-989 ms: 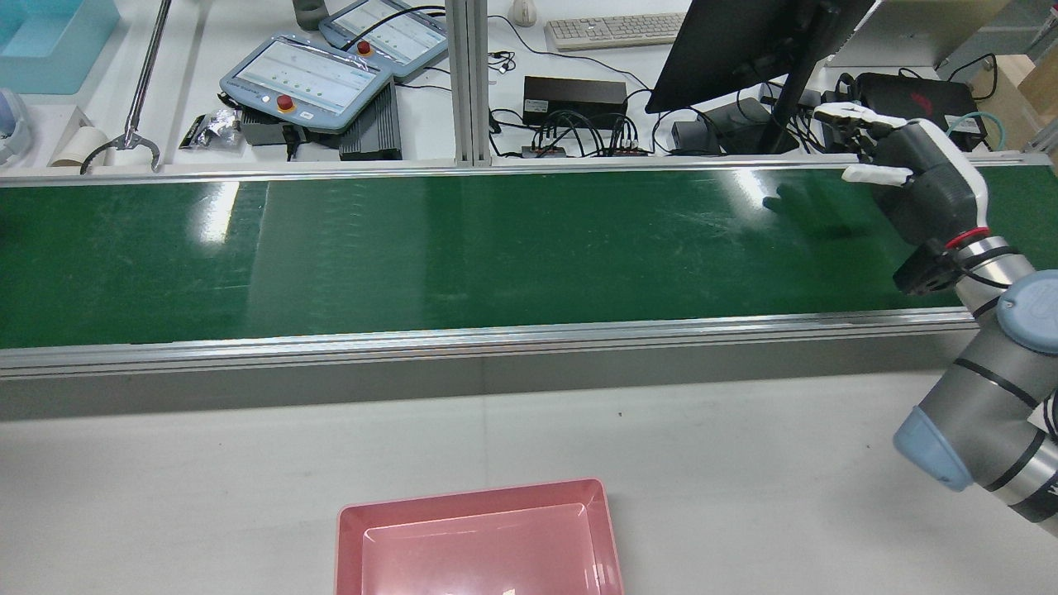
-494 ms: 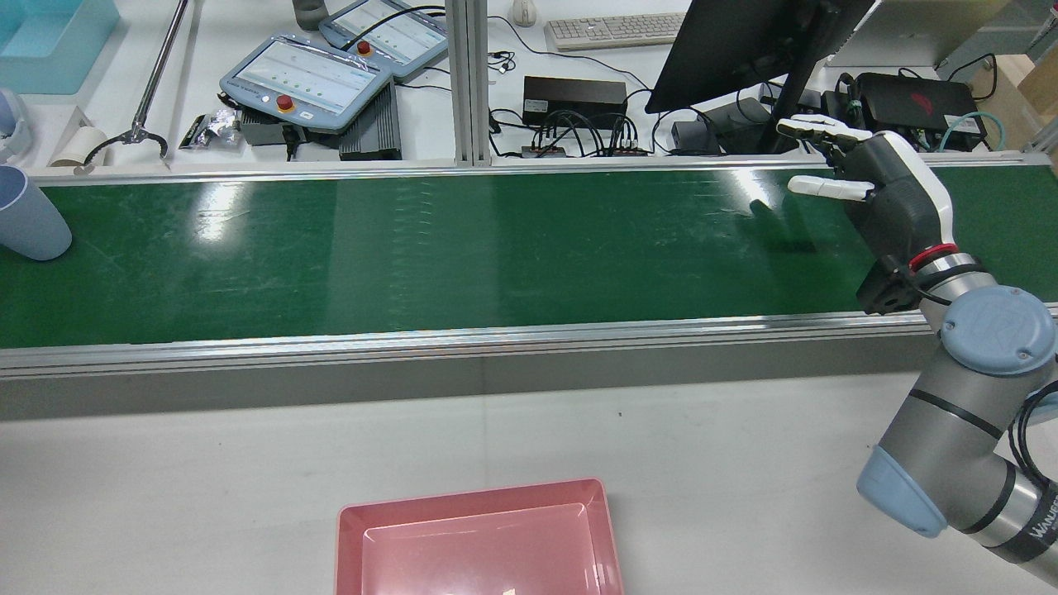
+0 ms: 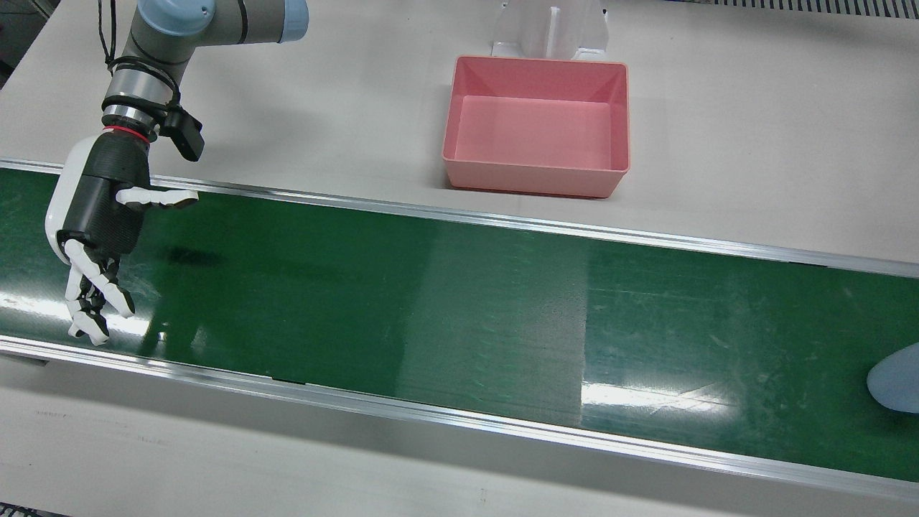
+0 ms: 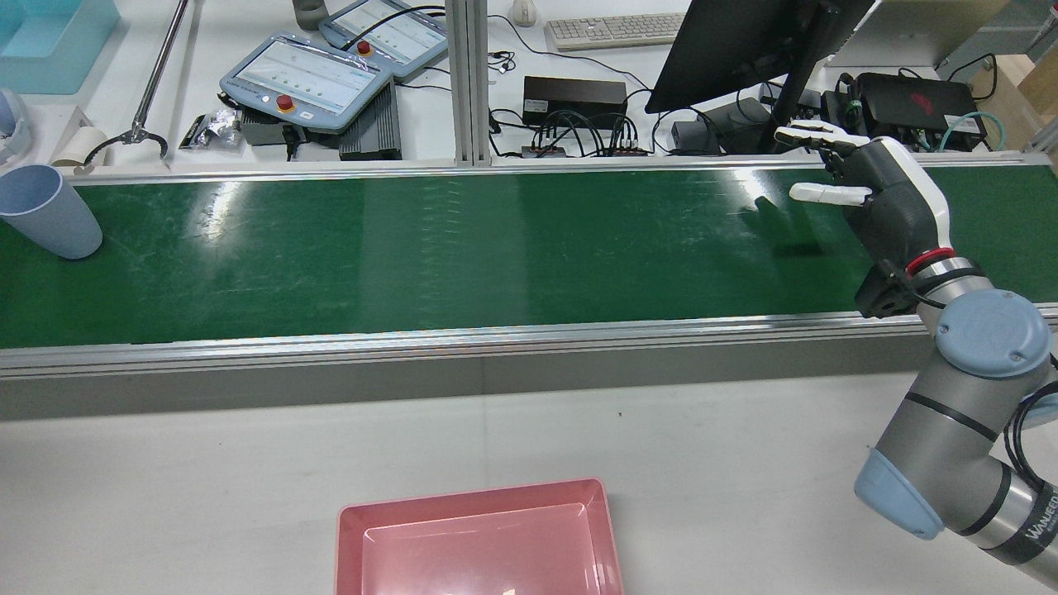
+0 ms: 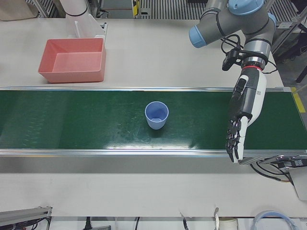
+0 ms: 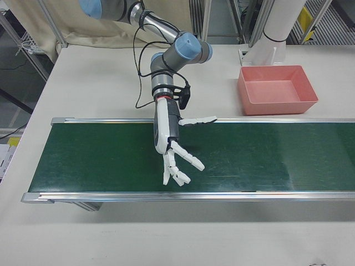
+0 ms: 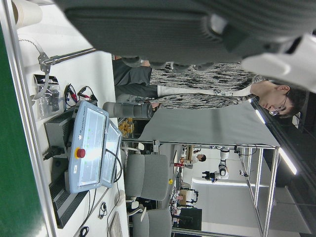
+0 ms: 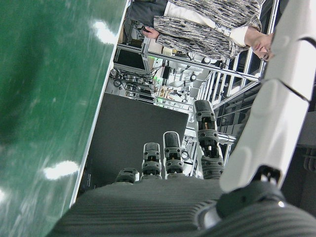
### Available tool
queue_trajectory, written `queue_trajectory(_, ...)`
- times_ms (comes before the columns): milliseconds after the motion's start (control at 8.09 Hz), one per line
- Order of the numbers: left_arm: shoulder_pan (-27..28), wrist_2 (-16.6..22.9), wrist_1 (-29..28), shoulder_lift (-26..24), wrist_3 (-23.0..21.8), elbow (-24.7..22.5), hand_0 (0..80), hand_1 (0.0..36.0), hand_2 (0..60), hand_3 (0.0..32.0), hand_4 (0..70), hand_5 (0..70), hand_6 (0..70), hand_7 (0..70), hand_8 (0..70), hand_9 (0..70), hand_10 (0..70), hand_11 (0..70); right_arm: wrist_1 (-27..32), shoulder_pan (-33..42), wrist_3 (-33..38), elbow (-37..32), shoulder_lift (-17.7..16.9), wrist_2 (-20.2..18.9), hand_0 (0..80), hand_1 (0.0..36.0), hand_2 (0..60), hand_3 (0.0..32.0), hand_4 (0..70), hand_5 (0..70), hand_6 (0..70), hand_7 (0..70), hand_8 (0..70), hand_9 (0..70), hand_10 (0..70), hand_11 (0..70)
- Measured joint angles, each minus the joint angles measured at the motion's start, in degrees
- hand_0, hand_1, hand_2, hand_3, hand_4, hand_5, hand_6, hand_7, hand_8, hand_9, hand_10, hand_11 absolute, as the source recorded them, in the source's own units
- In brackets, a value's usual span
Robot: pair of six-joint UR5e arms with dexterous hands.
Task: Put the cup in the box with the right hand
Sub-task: 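Raise the right hand over the conveyor, fingers open, awaiting the cup, then hold the open right hand in the cup's path as it approaches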
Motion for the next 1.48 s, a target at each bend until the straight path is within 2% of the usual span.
queue_trajectory(371,0.0,0.0,0.0,0.0,0.0,0.1,0.0,0.0,0.0,0.0,0.0,0.0,0.0,0.0,0.0,0.0,0.0,0.0,0.7,0.3,-2.0,-0.5,-0.2,0.0,46.6,6.5,2.8,0.0,15.0,3.9,6.2,25.3,7.3,15.9,4.3,7.3)
queue_trajectory(494,0.0,0.0,0.0,0.0,0.0,0.1,0.0,0.0,0.0,0.0,0.0,0.0,0.0,0.0,0.0,0.0,0.0,0.0,2.9,0.5,-3.6,-0.7,-0.4,-0.1,44.6,8.8,10.9,0.0,11.1,3.8,6.2,25.3,7.3,16.0,4.3,7.3)
queue_trajectory(618,0.0,0.0,0.0,0.0,0.0,0.1,0.0,0.0,0.0,0.0,0.0,0.0,0.0,0.0,0.0,0.0,0.0,0.0,4.9,0.7,-5.4,-0.9,-0.7,-0.1,46.2,5.9,2.8,0.0,16.4,3.7,6.2,26.0,7.4,16.2,4.4,7.3)
queue_trajectory(865,0.0,0.0,0.0,0.0,0.0,0.1,0.0,0.0,0.0,0.0,0.0,0.0,0.0,0.0,0.0,0.0,0.0,0.0,6.4,0.7,-7.2,-1.9,-0.9,-0.2,44.9,7.9,8.2,0.0,11.9,4.0,6.1,24.9,7.4,16.0,4.9,8.3)
queue_trajectory(989,0.0,0.0,0.0,0.0,0.0,0.1,0.0,0.0,0.0,0.0,0.0,0.0,0.0,0.0,0.0,0.0,0.0,0.0,7.4,0.6,-7.5,-3.1,-0.8,-0.2,47.1,5.4,0.0,0.0,13.4,4.1,6.0,24.2,7.3,15.7,4.8,8.1)
queue_trajectory(1112,0.0,0.0,0.0,0.0,0.0,0.1,0.0,0.0,0.0,0.0,0.0,0.0,0.0,0.0,0.0,0.0,0.0,0.0,8.3,0.3,-7.7,-4.0,-0.7,-0.2,47.2,5.7,0.0,0.0,15.8,3.9,6.0,24.6,7.0,15.3,4.0,6.9)
queue_trajectory(1236,0.0,0.0,0.0,0.0,0.0,0.1,0.0,0.0,0.0,0.0,0.0,0.0,0.0,0.0,0.0,0.0,0.0,0.0,8.9,-0.1,-7.8,-4.6,-0.6,-0.2,46.0,7.5,5.8,0.0,14.0,3.8,6.1,25.2,7.0,15.6,4.0,7.0)
queue_trajectory(1360,0.0,0.0,0.0,0.0,0.0,0.1,0.0,0.0,0.0,0.0,0.0,0.0,0.0,0.0,0.0,0.0,0.0,0.0,9.2,-0.3,-7.8,-5.0,-0.5,-0.2,46.7,6.7,2.9,0.0,15.7,3.8,6.1,25.5,7.1,15.8,3.8,6.6)
queue_trajectory(1483,0.0,0.0,0.0,0.0,0.0,0.1,0.0,0.0,0.0,0.0,0.0,0.0,0.0,0.0,0.0,0.0,0.0,0.0,9.3,-0.5,-7.9,-5.1,-0.4,-0.2,45.9,7.5,5.8,0.0,15.6,3.8,6.2,25.9,7.1,15.8,3.8,6.5)
